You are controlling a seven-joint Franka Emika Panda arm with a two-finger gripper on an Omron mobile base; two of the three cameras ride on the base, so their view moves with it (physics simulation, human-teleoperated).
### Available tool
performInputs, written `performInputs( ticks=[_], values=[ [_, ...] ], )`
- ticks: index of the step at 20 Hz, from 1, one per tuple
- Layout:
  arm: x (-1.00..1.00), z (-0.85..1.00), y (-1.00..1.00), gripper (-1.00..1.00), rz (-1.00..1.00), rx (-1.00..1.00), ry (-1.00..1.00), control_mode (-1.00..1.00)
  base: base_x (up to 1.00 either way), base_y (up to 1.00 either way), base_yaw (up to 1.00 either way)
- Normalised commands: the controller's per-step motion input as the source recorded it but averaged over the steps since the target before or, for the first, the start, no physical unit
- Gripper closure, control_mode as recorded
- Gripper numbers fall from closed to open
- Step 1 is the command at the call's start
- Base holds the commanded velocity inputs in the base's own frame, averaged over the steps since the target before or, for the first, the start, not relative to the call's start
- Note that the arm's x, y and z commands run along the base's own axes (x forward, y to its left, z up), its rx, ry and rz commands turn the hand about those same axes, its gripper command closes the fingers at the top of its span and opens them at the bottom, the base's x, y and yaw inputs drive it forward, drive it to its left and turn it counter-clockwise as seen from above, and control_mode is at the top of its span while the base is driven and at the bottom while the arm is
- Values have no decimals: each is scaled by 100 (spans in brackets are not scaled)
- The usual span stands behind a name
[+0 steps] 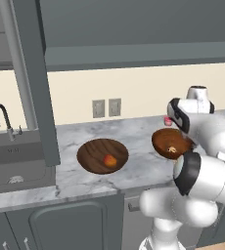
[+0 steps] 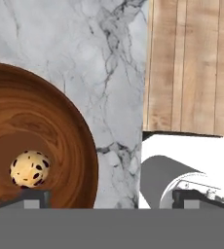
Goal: Pick both bowls and place them on the counter. Then place the mango in one bowl and place the cookie dough ball in the other bowl.
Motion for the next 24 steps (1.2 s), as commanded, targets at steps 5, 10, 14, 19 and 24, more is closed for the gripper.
performInputs(
  ticks=[5, 10, 14, 19, 24],
  values=[
    [-63, 21, 3, -100, -1, -1, -6, -100, 0, 0, 0],
    [-41, 4, 39, -100, 0, -7, 0, -100, 0, 0, 0],
    [-23, -2, 60, -100, 4, -12, 0, -100, 0, 0, 0],
    [-6, -12, 56, -100, 7, -11, 0, -100, 0, 0, 0],
    [-22, -9, 42, -100, 7, -10, 0, -100, 0, 0, 0]
  ],
)
